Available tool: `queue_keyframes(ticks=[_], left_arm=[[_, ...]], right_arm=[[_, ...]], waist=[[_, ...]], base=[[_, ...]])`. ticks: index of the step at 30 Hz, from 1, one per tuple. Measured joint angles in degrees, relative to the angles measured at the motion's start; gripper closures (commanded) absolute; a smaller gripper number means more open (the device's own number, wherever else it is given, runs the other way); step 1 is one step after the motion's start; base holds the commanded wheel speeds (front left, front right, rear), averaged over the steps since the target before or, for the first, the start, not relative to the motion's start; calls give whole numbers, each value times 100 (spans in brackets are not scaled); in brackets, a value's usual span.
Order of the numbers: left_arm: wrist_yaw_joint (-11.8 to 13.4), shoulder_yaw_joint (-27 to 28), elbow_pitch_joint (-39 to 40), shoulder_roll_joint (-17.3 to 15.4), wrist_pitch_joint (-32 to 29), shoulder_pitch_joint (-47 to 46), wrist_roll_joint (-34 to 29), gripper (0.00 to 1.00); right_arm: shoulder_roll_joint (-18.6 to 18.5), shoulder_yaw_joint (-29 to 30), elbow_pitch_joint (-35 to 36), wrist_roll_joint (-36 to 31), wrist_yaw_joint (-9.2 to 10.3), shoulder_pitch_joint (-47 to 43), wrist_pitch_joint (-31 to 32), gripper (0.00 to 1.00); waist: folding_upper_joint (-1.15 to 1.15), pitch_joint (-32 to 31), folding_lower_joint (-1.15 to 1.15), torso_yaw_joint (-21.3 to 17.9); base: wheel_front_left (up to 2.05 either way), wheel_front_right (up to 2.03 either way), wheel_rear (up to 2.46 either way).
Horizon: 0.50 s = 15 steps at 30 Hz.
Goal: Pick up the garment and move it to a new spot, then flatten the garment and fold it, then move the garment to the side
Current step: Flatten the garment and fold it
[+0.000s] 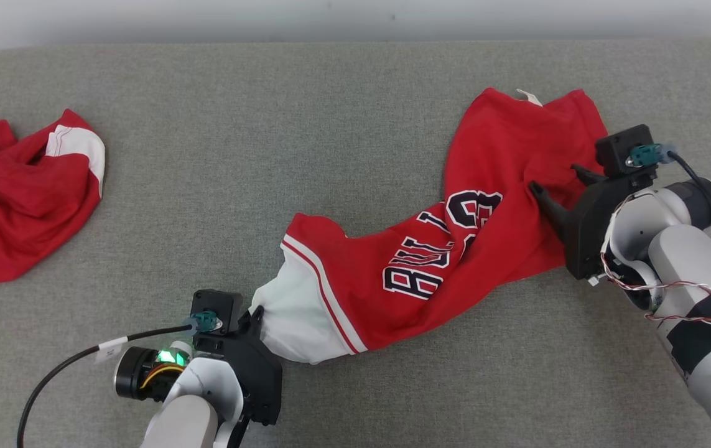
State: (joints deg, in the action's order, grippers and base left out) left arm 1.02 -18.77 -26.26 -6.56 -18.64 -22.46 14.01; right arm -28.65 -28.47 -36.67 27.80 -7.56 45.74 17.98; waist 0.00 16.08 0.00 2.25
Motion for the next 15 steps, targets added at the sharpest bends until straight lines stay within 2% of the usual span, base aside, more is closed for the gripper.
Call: queue_keyframes(ticks=[1,2,3,4,9,15], left_arm=[[1,-2,-15,1,18,-3,8,100],[5,-7,-27,1,27,-3,11,100],[9,-10,-40,1,41,-4,12,100],[15,-11,-52,0,44,-4,14,100],[57,-1,-137,-7,198,4,31,100],[430,430,-78,-12,858,-3,263,100]], right_arm=[[-19,-89,-8,55,0,16,-38,50],[-44,-175,-21,109,0,36,-47,74],[-76,-247,-32,149,0,51,-87,89],[-108,-322,-44,168,0,69,-99,100],[-210,-621,-81,325,0,145,-250,100],[-249,-588,-55,627,0,185,-605,100]], waist=[[0,-5,0,-2],[0,-11,0,-6],[0,-18,0,-10],[0,-27,0,-17],[0,-113,0,-53],[2,-312,1,-99]], base=[[0,0,0],[0,0,0],[0,0,0],[0,0,0],[0,0,0],[0,0,0]])
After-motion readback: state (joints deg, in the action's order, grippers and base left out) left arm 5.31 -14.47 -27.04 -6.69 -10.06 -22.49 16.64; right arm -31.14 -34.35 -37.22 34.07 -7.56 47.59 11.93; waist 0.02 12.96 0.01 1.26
